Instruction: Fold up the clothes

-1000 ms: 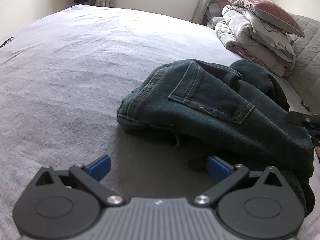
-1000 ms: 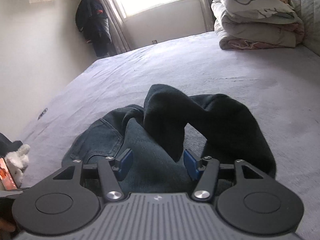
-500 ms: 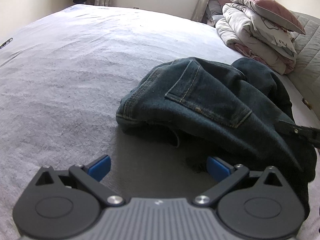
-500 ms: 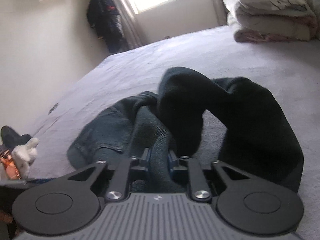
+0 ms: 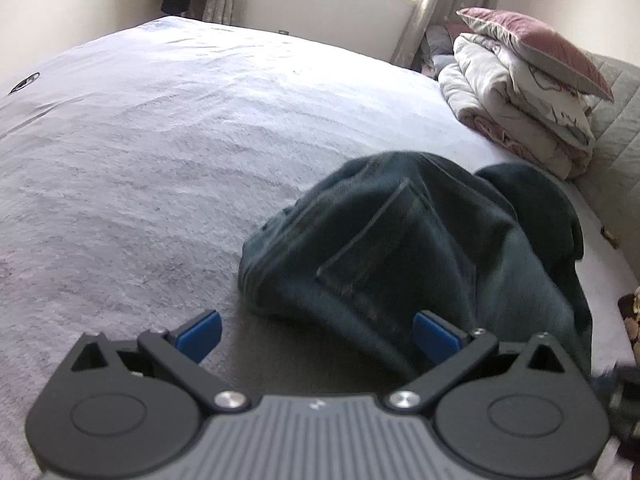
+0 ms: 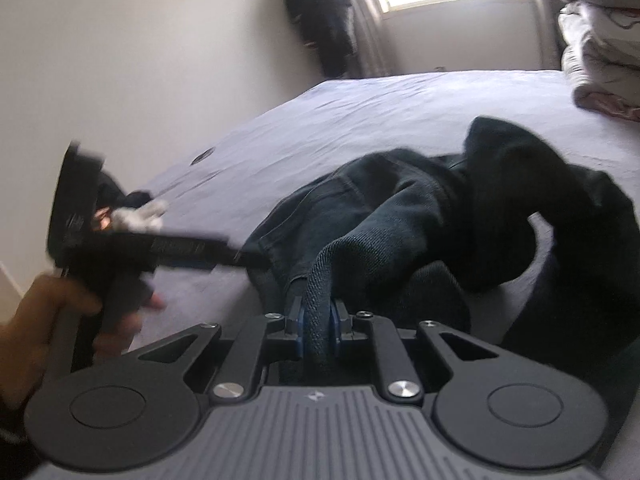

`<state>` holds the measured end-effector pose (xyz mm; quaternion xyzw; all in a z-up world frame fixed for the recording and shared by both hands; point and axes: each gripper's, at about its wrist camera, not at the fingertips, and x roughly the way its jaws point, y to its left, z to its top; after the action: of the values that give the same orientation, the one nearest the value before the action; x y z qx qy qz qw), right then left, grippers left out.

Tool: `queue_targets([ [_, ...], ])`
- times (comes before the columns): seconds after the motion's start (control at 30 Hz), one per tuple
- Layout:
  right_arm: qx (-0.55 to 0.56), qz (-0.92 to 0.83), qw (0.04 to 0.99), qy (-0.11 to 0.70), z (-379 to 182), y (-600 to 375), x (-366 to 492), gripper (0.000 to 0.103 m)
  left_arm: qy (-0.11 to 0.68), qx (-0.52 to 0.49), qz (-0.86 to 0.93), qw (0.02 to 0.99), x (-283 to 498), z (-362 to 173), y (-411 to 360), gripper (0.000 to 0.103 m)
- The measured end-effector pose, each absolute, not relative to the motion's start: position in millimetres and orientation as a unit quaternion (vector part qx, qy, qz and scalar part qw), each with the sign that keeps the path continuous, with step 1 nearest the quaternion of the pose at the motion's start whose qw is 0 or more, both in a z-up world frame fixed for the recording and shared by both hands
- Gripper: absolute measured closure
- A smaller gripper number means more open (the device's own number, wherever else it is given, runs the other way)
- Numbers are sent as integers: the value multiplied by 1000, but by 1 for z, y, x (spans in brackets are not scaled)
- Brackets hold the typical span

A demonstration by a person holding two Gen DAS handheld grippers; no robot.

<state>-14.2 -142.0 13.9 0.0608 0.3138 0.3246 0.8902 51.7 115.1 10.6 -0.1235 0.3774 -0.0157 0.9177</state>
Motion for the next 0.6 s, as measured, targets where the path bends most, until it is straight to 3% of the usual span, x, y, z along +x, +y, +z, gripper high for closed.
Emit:
queue_targets([
  [0.43, 19, 366, 862, 349, -15, -116, -49, 88, 361, -125, -63, 922, 53, 8, 99, 0],
  [0.6, 37, 357, 866, 349, -3, -128, -40, 76, 389, -82, -49, 916, 63, -11, 81, 0],
])
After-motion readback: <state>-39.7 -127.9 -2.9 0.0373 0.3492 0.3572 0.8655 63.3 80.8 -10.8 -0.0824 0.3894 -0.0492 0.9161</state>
